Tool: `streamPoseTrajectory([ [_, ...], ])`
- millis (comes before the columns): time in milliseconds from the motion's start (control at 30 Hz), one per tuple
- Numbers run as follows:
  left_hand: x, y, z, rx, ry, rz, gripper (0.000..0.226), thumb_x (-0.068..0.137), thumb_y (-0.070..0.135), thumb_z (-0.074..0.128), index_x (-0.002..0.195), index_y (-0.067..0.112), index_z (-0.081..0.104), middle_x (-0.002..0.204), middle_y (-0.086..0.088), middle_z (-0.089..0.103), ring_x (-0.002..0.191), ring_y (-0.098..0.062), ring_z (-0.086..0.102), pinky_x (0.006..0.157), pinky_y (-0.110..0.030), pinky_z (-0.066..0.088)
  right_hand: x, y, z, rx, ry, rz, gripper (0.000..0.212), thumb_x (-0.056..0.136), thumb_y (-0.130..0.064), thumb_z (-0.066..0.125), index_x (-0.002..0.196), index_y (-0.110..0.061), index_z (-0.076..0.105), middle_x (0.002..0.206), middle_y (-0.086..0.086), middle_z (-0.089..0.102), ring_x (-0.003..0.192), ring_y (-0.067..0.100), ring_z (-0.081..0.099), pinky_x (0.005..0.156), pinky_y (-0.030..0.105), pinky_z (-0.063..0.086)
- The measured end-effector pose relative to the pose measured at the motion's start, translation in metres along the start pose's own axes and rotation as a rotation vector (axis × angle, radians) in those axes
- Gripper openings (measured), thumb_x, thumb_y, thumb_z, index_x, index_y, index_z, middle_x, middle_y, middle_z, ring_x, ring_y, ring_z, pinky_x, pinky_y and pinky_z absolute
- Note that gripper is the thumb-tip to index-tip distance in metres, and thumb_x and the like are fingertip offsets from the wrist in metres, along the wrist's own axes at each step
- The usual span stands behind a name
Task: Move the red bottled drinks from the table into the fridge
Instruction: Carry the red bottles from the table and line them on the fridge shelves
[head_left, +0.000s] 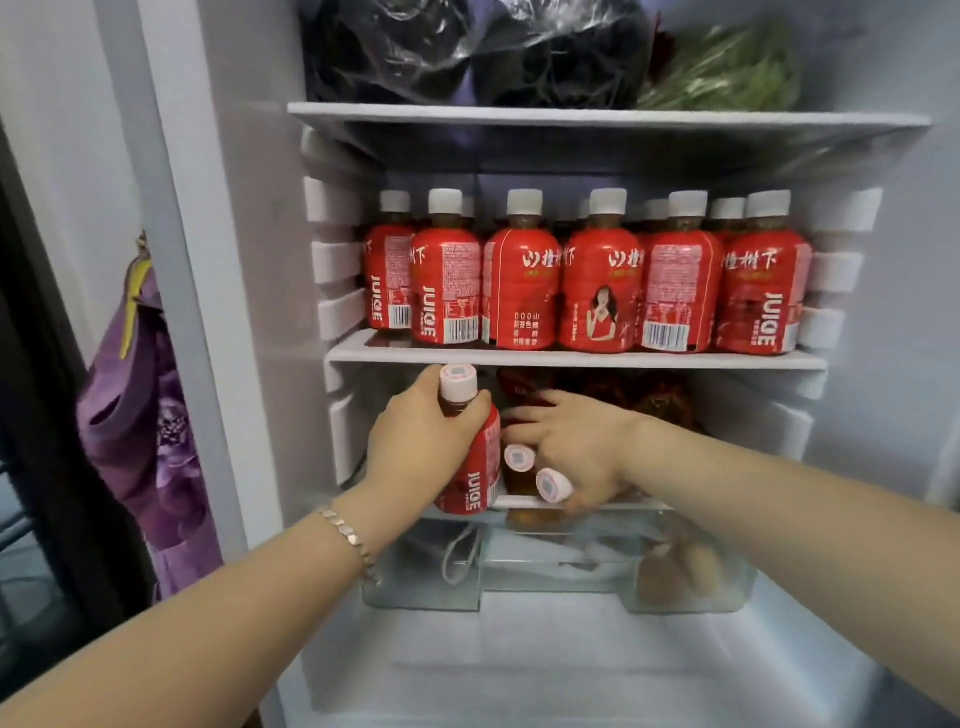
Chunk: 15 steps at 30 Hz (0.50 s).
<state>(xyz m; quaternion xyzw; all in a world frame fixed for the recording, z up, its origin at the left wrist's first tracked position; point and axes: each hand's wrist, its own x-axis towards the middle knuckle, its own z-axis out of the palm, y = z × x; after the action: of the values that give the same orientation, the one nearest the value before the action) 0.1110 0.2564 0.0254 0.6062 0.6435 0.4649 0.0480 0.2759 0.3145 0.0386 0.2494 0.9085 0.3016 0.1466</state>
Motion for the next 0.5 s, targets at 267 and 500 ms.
streamPoseTrajectory([
  [267, 0.003, -0.007, 0.029, 0.010, 0.084, 0.109, 0.033, 0.087, 0.045, 0.054, 0.107, 0.019, 0.048, 0.100, 0.000, 0.055, 0.089, -0.021, 0.057, 0.069, -0.035, 0.045, -0.004, 0.012, 0.062, 0.041, 0.247, 0.539, 0.080, 0.040, -0.055, 0.085, 0.108, -0.016, 0.071, 0.122, 0.017, 0.063, 0.119, 0.039, 0.045, 0.098, 0.055, 0.021],
  [500, 0.018, 0.017, 0.056, 0.421, -0.095, 0.237, 0.048, 0.092, 0.050, 0.045, 0.120, 0.011, 0.044, 0.114, -0.014, 0.051, 0.105, -0.034, 0.051, 0.079, -0.039, 0.041, -0.009, -0.023, 0.061, 0.890, 0.354, 1.025, 0.095, 0.077, -0.024, 0.066, 0.148, -0.011, 0.004, 0.151, 0.016, 0.003, 0.140, 0.034, 0.003, 0.115, 0.042, 0.009],
])
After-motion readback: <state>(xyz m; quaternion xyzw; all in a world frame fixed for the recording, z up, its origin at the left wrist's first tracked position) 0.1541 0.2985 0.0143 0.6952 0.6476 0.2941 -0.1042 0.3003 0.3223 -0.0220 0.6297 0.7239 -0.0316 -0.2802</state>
